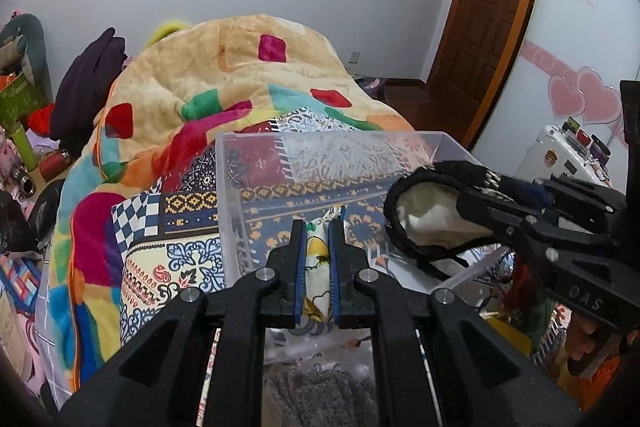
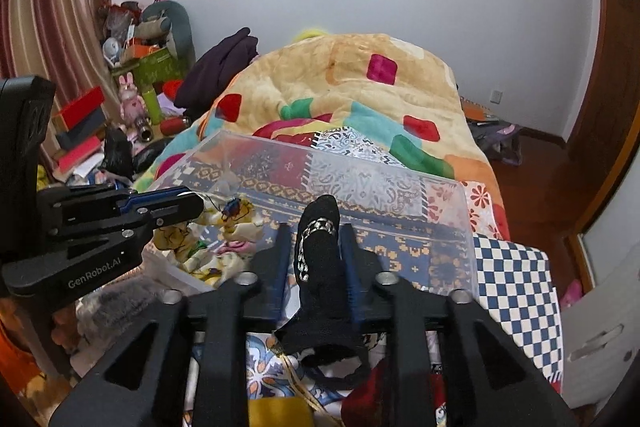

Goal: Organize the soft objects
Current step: 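Lower the scrunchie into the clear box with the left gripper while the right drops the headband in, then grasp the grey mesh bag with the left gripper while the right gripper grasps the green knit cloth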

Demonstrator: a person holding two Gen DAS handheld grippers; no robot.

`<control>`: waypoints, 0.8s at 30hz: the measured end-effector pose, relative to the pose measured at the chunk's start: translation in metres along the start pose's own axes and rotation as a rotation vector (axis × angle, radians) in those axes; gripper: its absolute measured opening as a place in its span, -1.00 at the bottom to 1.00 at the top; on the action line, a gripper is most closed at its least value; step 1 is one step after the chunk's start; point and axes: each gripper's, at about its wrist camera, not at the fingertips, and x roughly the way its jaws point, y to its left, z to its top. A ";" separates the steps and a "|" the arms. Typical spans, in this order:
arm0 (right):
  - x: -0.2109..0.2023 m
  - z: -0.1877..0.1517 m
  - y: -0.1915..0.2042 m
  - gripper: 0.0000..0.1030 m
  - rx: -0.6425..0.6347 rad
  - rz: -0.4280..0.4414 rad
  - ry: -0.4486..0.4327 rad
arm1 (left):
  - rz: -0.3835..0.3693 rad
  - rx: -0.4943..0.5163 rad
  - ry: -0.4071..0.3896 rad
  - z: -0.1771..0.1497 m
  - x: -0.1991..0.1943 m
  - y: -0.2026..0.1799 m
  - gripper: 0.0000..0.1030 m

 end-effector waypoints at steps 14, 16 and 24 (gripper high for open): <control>-0.061 -0.005 -0.007 0.35 -0.017 -0.102 -0.156 | 0.021 0.044 -0.105 -0.011 -0.059 -0.006 0.38; -0.071 -0.011 -0.012 0.37 -0.003 -0.116 -0.166 | 0.028 0.055 -0.112 -0.015 -0.065 -0.008 0.47; -0.096 -0.042 -0.038 0.42 0.060 -0.197 -0.145 | 0.049 0.067 -0.054 -0.044 -0.061 -0.006 0.56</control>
